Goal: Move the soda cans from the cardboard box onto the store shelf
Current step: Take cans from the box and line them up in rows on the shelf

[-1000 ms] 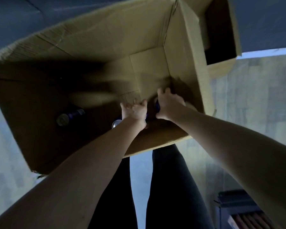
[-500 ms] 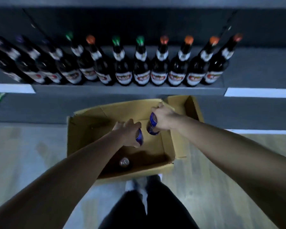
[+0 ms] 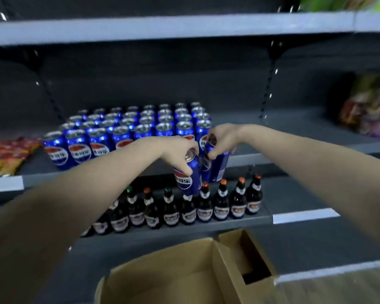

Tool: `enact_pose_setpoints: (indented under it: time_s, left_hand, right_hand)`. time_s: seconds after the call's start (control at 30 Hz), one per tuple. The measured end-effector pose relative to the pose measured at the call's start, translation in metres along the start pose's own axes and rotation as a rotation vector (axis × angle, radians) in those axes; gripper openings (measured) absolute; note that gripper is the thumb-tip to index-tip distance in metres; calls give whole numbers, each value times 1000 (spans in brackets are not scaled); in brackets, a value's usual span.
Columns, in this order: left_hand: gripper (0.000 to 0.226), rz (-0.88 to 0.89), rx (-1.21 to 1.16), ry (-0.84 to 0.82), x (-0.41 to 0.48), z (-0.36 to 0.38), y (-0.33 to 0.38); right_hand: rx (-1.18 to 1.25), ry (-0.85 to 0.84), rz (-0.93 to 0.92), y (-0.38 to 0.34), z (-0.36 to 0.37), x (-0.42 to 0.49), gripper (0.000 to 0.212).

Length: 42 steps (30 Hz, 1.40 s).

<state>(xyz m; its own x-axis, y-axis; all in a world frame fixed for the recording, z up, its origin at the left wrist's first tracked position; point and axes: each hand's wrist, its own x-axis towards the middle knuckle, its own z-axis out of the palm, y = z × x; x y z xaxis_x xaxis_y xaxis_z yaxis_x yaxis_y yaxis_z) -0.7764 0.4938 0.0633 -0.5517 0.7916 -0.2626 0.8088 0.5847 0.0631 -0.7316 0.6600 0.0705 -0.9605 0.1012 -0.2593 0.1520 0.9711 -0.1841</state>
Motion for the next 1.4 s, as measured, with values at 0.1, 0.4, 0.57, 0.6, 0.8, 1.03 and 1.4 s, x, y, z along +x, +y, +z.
enact_pose_setpoints:
  time_s: [0.1,0.4,0.57,0.6,0.8,1.03,1.4]
  left_hand:
    - [53,17,12,114,2,-57,5]
    - [56,-13,27,236,69,-128,24]
    - [56,-15,63,175,125,-127,41]
    - [56,-17,58,162,135,-125,43]
    - [52,-58,8,66,203,-96,52]
    - [51,-140,-21,48,239,-67,47]
    - [104,-97,84,91,233,-61,26]
  right_hand:
    - [63,133,29,6,-51,-13,46]
    - [42,259,53,53,-121,-1,68]
    - [-41,161,45,93,-121,24,80]
    - [-59,139,41,99,-118,28,80]
    - [-140,16,66,146,-92,69,83]
    - [-55,-78,-14,175,-67,102,95]
    - [645,449,-174,198,-5,96,106]
